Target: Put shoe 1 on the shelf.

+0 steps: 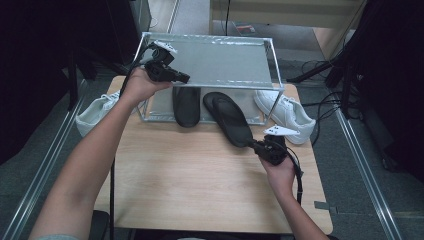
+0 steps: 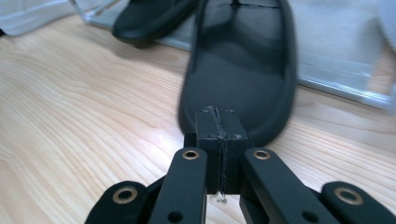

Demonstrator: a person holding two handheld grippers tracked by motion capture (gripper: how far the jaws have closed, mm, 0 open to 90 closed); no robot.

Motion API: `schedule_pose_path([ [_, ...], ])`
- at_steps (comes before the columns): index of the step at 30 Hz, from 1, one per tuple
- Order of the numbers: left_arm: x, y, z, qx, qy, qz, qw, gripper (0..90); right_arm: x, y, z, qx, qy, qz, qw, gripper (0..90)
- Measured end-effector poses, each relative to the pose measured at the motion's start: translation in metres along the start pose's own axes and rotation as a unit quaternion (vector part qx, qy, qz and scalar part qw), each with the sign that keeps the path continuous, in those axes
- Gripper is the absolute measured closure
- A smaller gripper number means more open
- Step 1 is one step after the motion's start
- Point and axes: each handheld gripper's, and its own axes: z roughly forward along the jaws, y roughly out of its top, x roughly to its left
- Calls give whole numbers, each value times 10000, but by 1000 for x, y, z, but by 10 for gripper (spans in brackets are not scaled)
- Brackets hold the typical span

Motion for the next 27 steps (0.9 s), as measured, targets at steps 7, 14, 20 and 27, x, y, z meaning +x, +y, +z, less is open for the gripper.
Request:
schedule_pose_path([
  [7, 1, 0, 0, -18, -27, -13, 10000, 899, -14, -11, -2, 189, -208, 100, 9996, 900],
  [14, 1, 0, 0, 2, -13, 5, 10000, 900, -22, -14, 7, 321, -283, 312, 9986, 900],
  [20, 1, 0, 1, -15, 18, -14, 10000, 900, -19, -10, 18, 324, -378, 279, 9984, 900],
  [27, 0, 0, 1, -1, 39, 15, 10000, 900, -16, -6, 29, 312, -325, 384, 9982, 900],
])
